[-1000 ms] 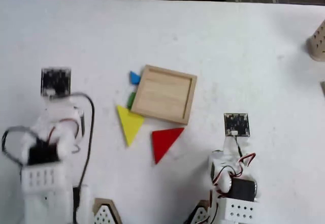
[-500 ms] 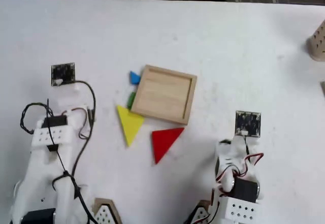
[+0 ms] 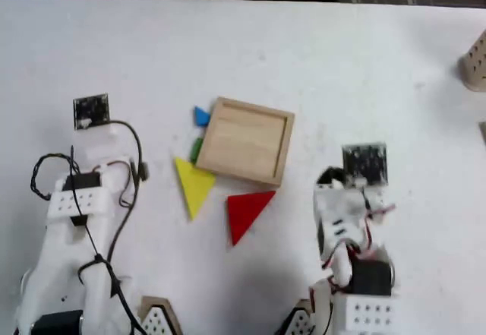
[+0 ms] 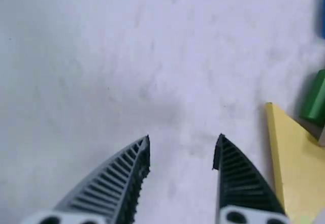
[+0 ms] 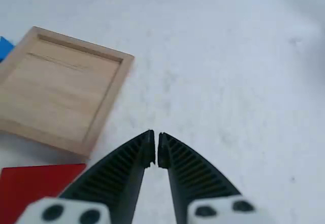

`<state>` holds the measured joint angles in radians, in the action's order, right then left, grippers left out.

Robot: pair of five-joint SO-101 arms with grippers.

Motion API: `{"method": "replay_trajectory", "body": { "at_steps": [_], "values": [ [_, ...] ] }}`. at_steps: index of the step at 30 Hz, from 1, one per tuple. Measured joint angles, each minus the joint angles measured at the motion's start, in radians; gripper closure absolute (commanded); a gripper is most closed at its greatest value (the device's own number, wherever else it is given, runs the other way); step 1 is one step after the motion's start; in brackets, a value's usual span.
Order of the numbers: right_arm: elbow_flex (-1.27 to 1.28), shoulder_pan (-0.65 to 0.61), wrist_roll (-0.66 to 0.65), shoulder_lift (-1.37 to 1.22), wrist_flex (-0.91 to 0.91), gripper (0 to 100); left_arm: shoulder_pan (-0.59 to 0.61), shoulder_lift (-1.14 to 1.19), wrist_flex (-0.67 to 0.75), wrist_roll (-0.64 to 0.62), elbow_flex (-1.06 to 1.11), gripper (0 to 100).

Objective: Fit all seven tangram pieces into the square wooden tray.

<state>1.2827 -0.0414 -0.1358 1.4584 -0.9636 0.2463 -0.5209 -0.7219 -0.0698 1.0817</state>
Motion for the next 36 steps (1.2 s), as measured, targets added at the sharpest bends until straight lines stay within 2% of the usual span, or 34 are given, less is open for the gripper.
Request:
{"method": "replay_trajectory", "body": {
  "at_steps": [3, 11, 19, 26, 30, 32, 36],
  "values": [
    [-0.140, -0.058, 0.084, -0.262, 0.009, 81.8, 0.000, 0.000, 0.000, 0.000, 0.000, 79],
    [-0.537, -0.157, 0.319, -0.964, 0.051, 85.3, 0.000, 0.000, 0.000, 0.000, 0.000, 79],
    [-0.690, -0.227, 0.382, -1.452, 0.284, 85.4, 0.000, 0.000, 0.032, 0.000, 0.000, 79],
    [-0.756, -0.219, 0.385, -1.606, 0.307, 86.6, 0.000, 0.000, 0.041, 0.000, 0.000, 79],
    [-0.769, -0.216, 0.387, -1.608, 0.293, 99.2, 0.000, 0.000, 0.041, 0.000, 0.000, 79],
    [-0.772, -0.195, 0.387, -1.605, 0.276, 96.6, 0.000, 0.000, 0.041, 0.000, 0.000, 79],
    [-0.772, -0.143, 0.384, -1.568, 0.216, 98.0, 0.000, 0.000, 0.041, 0.000, 0.000, 79]
  ]
}}
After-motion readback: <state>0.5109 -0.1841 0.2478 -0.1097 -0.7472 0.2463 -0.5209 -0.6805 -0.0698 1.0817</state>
